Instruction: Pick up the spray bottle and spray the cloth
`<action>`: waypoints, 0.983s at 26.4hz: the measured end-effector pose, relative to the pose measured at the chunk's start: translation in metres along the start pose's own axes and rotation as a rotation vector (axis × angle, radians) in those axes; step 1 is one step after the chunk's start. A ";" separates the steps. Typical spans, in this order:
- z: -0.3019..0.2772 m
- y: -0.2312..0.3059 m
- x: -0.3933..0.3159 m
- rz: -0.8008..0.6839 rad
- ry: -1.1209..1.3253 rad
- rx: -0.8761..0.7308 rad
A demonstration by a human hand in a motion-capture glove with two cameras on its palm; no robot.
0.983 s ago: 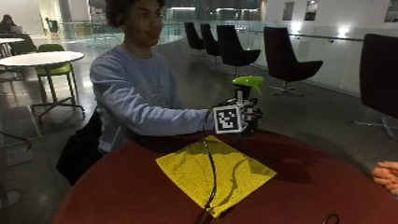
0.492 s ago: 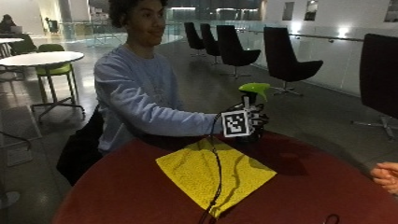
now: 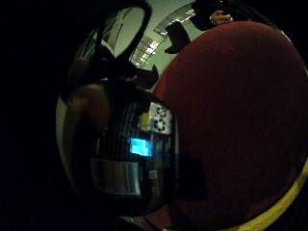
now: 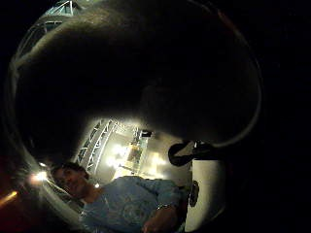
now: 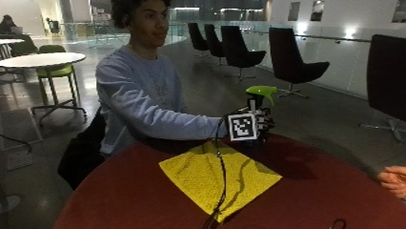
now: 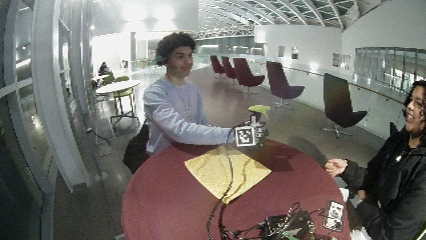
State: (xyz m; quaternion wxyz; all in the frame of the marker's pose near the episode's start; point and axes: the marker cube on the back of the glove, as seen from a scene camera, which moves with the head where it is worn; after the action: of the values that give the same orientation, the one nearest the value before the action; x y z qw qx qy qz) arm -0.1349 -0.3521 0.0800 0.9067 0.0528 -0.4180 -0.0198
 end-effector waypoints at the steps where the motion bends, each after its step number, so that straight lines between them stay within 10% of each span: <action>1: -0.005 0.002 0.000 -0.006 0.014 0.004; 26: -0.290 0.191 0.063 0.175 0.611 0.244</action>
State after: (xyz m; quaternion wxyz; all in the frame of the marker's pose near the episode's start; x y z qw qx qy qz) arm 0.1248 -0.1440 -0.0378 0.9752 0.1285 -0.1294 0.1251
